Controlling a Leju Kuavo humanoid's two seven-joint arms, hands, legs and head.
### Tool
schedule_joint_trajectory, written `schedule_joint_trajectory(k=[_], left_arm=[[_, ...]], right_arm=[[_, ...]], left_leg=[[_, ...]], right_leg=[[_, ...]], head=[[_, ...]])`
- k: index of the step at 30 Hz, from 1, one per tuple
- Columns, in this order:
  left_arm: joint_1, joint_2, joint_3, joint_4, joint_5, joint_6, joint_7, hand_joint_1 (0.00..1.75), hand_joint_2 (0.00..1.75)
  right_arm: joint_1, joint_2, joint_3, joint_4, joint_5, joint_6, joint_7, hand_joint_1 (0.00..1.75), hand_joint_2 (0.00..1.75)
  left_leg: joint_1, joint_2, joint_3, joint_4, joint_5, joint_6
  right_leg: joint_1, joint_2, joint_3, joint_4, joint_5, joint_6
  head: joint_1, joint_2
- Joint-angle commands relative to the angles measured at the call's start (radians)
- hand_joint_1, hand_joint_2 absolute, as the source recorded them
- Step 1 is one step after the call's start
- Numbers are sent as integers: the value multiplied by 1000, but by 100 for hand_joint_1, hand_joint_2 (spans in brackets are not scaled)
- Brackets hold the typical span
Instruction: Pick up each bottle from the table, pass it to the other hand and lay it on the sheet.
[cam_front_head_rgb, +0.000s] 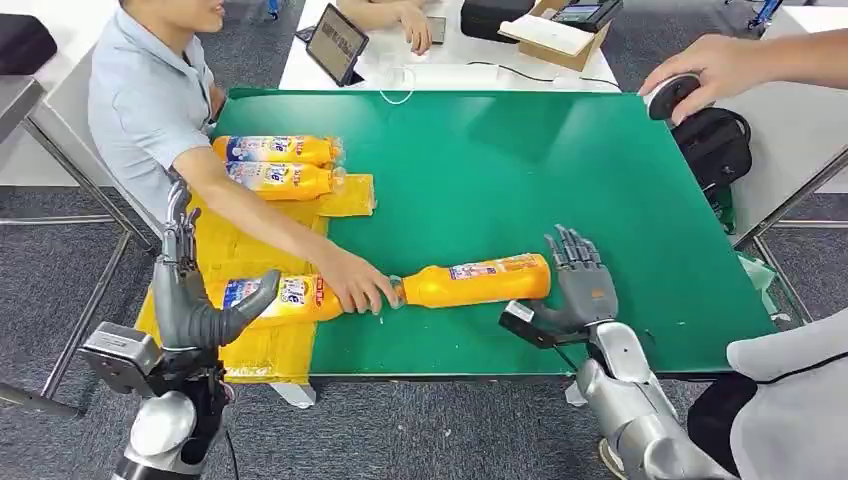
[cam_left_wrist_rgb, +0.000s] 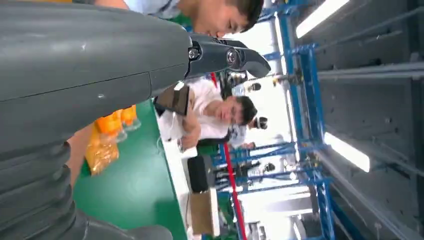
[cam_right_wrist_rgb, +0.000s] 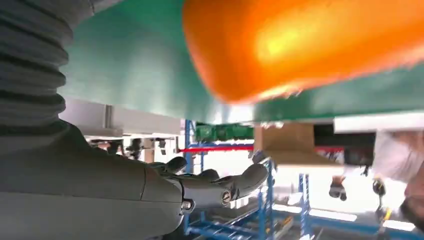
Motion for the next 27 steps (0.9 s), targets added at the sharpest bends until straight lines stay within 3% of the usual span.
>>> schedule_joint_trajectory(k=[1,14,16,20,21,22,27], left_arm=[[-54,-11,-74,64,-14,7,-13,0,175],[-87,-22,-91,109,26,-8,-10,0,175],[-92,-26,-94,118,36,-9,-9,0,175],[-93,-31,-96,115,41,-1,-9,0,175],[-95,-30,-98,115,44,-4,-9,0,175],[-97,-32,-101,117,44,-2,-9,0,175],[-108,-32,-108,128,49,-1,-8,0,175]], right_arm=[[-113,47,89,207,19,34,-3,0,175],[-145,58,169,236,66,83,19,0,175],[-157,78,139,255,15,180,29,0,175],[-183,80,153,279,18,425,204,0,175],[-189,78,136,282,-4,485,228,129,175],[-191,68,139,283,-3,517,272,169,175],[-200,42,139,298,-4,608,383,168,175]], left_leg=[[1,2,2,1,-1,-1],[0,0,1,0,0,-1],[0,1,2,0,0,-1],[0,1,1,0,0,-1],[0,1,1,0,0,-1],[1,0,2,0,0,-1],[1,1,7,0,1,-1]], right_leg=[[1,2,2,1,-1,-3],[1,1,1,0,0,-2],[1,1,1,0,0,-2],[1,1,1,0,0,-2],[0,1,1,0,0,-2],[1,1,1,1,0,-2],[1,0,4,-1,0,-2]], head=[[0,0],[0,0],[0,0],[0,0],[0,0],[0,0],[0,0]])
